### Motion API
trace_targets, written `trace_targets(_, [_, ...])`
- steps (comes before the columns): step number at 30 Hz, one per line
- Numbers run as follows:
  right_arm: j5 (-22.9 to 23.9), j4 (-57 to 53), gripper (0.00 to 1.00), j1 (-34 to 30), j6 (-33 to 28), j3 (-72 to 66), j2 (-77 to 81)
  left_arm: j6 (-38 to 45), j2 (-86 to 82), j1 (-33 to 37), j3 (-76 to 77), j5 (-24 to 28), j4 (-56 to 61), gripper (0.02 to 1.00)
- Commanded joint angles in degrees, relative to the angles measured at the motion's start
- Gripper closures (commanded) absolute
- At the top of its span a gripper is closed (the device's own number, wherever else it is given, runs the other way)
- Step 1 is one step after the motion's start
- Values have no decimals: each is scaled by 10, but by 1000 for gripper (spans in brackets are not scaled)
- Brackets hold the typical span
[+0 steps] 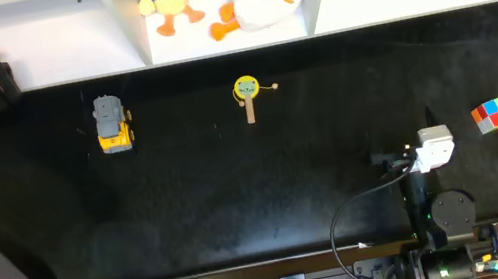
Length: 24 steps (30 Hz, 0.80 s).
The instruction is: Store Toys
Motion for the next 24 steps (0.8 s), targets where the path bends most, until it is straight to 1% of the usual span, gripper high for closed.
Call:
trace_targets(1, [-4,2,5,2,3,-8,-5,3,-48,0,1,-30,-29,20])
trace_targets(3, [-4,2,5,2,3,-8,-5,3,-56,0,0,-40,-43,20])
trace_targets(8, [-4,2,5,2,3,-8,-5,11,-80,0,-17,-40,-58,20])
trace_targets(14, [-4,2,7,2,3,-8,-5,11,-135,0,-88,-40,-35,20])
trace_targets(22, [-4,2,5,2,3,-8,-5,10,-194,0,-161,-40,-46,20])
trace_targets(24, [-4,2,5,2,3,-8,-5,-1,-205,-1,-178,-40,-46,20])
